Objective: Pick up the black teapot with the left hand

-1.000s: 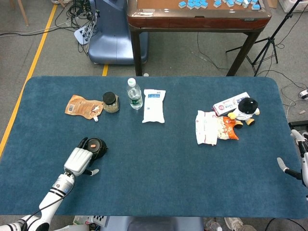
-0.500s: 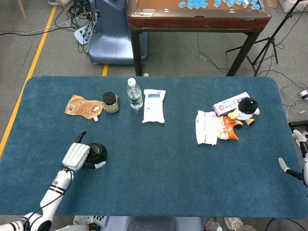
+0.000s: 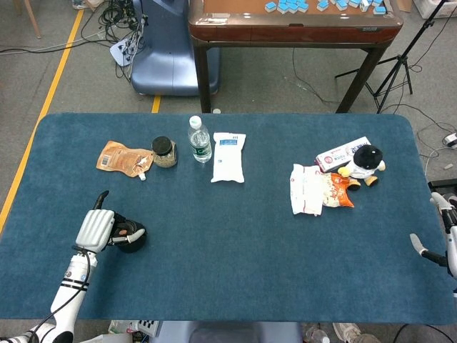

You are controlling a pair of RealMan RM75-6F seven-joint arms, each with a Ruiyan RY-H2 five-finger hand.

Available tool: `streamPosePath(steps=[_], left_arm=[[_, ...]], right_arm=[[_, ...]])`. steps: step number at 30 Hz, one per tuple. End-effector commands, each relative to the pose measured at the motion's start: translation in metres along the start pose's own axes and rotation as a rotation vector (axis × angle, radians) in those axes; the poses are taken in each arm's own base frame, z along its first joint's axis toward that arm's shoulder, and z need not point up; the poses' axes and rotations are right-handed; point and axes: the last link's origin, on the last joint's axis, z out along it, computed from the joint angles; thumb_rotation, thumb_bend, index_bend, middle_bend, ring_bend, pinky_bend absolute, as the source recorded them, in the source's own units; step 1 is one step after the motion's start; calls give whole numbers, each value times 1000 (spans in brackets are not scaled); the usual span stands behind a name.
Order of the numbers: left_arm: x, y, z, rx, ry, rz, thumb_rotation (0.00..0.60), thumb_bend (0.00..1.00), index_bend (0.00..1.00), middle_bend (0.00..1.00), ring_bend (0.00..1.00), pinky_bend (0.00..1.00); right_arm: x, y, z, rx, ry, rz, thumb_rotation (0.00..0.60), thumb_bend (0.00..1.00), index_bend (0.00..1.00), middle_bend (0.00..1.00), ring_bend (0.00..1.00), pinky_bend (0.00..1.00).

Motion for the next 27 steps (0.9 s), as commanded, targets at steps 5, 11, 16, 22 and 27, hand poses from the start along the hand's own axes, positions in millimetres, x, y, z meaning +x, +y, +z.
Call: streamPosePath(steps=[5, 11, 16, 22, 27], left_arm=[[11, -5, -2, 21, 57, -16, 390, 211, 1000, 1000, 928, 0], [15, -7, -2, 31, 88, -28, 424, 239, 1000, 1000, 932, 36], [17, -7, -1, 11, 89, 4, 497, 250, 1000, 1000, 932, 119], [17, -6, 0, -5, 85, 15, 520, 254, 1000, 1000, 932, 215], [18, -6, 0, -16, 84, 44, 538, 254, 1000, 1000, 932, 248]], right_arm=[[0, -1, 0, 3, -1, -1, 600, 280, 89, 220, 112, 170], [0, -2, 0, 1, -1, -2, 600, 280, 89, 220, 112, 170], [0, -3, 0, 1, -1, -2, 600, 279, 89, 220, 110, 170], [-1, -2, 0, -1, -6, -5, 600, 280, 89, 220, 107, 170], [-1, -2, 0, -3, -8, -5, 600, 280, 89, 220, 107, 170]])
